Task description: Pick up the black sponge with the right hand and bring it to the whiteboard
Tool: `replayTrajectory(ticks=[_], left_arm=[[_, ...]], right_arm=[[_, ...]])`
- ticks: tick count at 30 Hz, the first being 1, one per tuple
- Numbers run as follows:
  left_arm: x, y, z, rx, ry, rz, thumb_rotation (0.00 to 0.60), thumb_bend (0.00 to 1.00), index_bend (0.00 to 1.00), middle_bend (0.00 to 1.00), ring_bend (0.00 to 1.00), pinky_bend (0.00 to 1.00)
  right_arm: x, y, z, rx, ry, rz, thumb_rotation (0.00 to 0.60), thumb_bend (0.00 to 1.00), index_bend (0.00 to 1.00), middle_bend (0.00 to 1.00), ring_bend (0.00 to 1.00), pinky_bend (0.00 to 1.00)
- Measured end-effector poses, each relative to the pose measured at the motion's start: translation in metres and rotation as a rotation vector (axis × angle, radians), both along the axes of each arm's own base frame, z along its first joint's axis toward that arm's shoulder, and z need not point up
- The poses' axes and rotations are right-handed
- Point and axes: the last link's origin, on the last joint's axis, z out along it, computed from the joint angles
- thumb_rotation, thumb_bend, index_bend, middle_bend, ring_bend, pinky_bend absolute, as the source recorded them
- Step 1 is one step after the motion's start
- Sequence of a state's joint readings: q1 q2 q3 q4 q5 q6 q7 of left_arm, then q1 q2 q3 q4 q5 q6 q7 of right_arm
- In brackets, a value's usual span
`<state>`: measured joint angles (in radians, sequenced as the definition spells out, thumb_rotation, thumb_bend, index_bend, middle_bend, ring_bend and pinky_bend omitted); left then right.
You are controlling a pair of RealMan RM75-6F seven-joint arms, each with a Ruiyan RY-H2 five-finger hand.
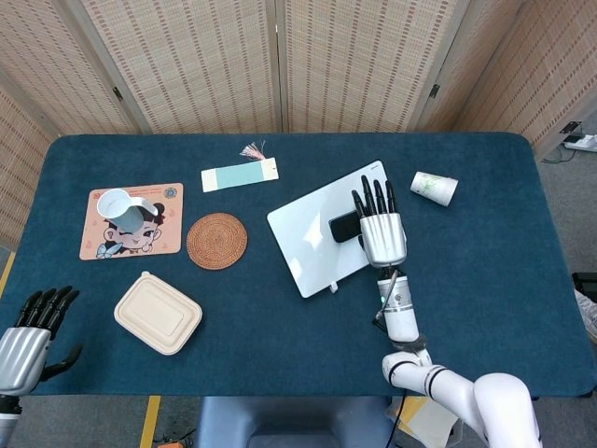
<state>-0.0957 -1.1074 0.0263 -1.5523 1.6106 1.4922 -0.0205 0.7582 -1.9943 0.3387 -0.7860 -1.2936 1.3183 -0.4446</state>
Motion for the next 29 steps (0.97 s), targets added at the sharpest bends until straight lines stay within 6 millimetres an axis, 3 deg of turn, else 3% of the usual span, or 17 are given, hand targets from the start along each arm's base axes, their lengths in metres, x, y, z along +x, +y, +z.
replayTrajectory(ticks=[8,13,19,25,29], left_arm=[[0.001,0.001,0.0,0.01,0.003,-0.005,0.6,0.38,0.07,0.1,0.07,0.04],[0.006,-0.001,-0.002,0.018,0.005,-0.027,0.6,0.38,0.03,0.1,0.07,0.04],[0.011,-0.008,-0.004,0.041,0.027,-0.061,0.6,0.38,0.02,0.1,0.07,0.04],[0.013,-0.012,-0.006,0.046,0.042,-0.074,0.6,0.38,0.02,0.1,0.07,0.04],[0.012,-0.012,-0.008,0.045,0.06,-0.066,0.6,0.38,0.02,0.1,0.07,0.04]], right_arm=[[-0.016,0.039,0.032,0.047,-0.055,0.024,0.6,0.19,0.02,0.0,0.0,0.0],[-0.038,0.093,0.072,0.169,-0.077,-0.003,0.6,0.19,0.0,0.0,0.0,0.0],[-0.095,0.183,0.121,0.277,-0.042,-0.152,0.6,0.19,0.0,0.0,0.0,0.0],[-0.135,0.221,0.143,0.255,-0.024,-0.226,0.6,0.19,0.0,0.0,0.0,0.0],[-0.139,0.24,0.156,0.253,-0.048,-0.242,0.6,0.19,0.0,0.0,0.0,0.0]])
